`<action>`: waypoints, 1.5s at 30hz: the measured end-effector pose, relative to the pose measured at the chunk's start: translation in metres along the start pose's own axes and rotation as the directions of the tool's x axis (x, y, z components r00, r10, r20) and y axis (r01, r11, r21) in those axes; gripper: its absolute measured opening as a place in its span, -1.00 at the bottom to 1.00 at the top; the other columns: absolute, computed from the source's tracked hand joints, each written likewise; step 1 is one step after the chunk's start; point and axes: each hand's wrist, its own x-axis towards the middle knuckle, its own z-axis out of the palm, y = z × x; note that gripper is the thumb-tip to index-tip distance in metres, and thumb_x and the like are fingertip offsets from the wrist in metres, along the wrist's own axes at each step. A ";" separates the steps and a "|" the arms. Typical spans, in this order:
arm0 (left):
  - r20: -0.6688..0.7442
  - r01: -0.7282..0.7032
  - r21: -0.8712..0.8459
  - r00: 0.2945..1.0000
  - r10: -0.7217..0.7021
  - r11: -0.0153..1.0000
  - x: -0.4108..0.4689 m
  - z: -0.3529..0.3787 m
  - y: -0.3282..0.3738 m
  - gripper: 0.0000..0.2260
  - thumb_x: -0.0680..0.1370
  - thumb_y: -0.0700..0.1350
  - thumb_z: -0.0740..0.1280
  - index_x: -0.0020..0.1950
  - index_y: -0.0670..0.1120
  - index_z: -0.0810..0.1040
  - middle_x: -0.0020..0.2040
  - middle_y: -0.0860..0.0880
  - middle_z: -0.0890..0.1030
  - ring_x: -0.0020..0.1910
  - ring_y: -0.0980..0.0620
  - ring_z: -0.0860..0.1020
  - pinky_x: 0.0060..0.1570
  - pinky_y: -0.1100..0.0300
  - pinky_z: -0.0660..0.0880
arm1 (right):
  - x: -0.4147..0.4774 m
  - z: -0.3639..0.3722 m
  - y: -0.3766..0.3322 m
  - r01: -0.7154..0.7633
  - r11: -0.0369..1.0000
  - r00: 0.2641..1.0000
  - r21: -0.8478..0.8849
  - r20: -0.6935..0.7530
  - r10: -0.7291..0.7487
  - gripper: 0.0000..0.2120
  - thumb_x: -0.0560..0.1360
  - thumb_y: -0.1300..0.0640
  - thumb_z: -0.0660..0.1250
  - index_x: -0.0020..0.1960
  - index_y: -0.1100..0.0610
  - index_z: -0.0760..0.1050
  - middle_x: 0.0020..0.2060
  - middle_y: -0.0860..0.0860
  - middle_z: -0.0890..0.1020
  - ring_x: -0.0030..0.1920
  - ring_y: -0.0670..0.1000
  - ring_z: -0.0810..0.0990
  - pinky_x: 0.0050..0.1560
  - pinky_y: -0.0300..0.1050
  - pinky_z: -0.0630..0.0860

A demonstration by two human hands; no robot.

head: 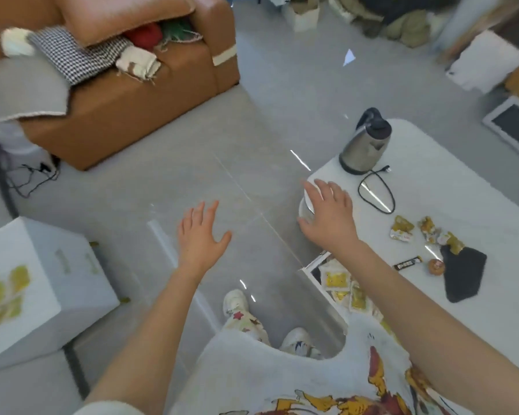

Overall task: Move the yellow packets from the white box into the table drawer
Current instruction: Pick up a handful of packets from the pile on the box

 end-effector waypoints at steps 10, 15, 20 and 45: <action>-0.140 0.234 -0.060 0.960 -0.240 0.970 -0.015 -0.094 -0.155 -0.30 0.51 0.17 0.33 0.57 0.10 0.09 0.57 -0.08 0.12 0.55 -0.17 0.02 0.48 -0.07 0.00 | 0.064 0.028 -0.188 0.247 0.967 0.967 -0.055 0.080 -0.242 -0.22 0.43 -0.07 0.34 0.55 -0.05 0.06 0.46 0.07 0.26 0.47 0.16 0.15 0.45 0.08 0.06; -0.162 0.350 -0.149 0.914 -0.372 0.925 -0.031 -0.113 -0.205 -0.31 0.52 0.16 0.32 0.56 0.09 0.09 0.57 -0.06 0.12 0.55 -0.15 0.01 0.47 -0.05 -0.02 | 0.082 0.053 -0.269 0.325 0.945 0.939 -0.028 0.132 -0.319 -0.22 0.44 -0.09 0.34 0.54 -0.06 0.05 0.47 0.07 0.25 0.47 0.15 0.16 0.44 0.09 0.07; -0.173 0.448 -0.189 0.861 -0.479 0.874 -0.048 -0.121 -0.246 -0.29 0.50 0.27 0.23 0.57 0.11 0.05 0.57 -0.06 0.11 0.55 -0.16 0.02 0.48 -0.07 -0.01 | 0.099 0.070 -0.328 0.444 0.895 0.886 -0.036 0.170 -0.432 -0.24 0.44 -0.09 0.34 0.54 -0.04 0.07 0.46 0.07 0.26 0.46 0.15 0.17 0.44 0.08 0.10; -0.190 0.839 -0.500 0.136 -0.972 0.215 -0.059 -0.172 -0.429 -0.31 0.50 0.21 0.29 0.56 0.09 0.11 0.56 -0.07 0.16 0.53 -0.17 0.07 0.46 -0.09 0.04 | 0.226 0.178 -0.682 0.882 0.461 0.362 0.100 0.483 -0.797 -0.28 0.46 -0.06 0.34 0.53 -0.03 0.10 0.45 0.04 0.28 0.46 0.15 0.18 0.44 0.08 0.09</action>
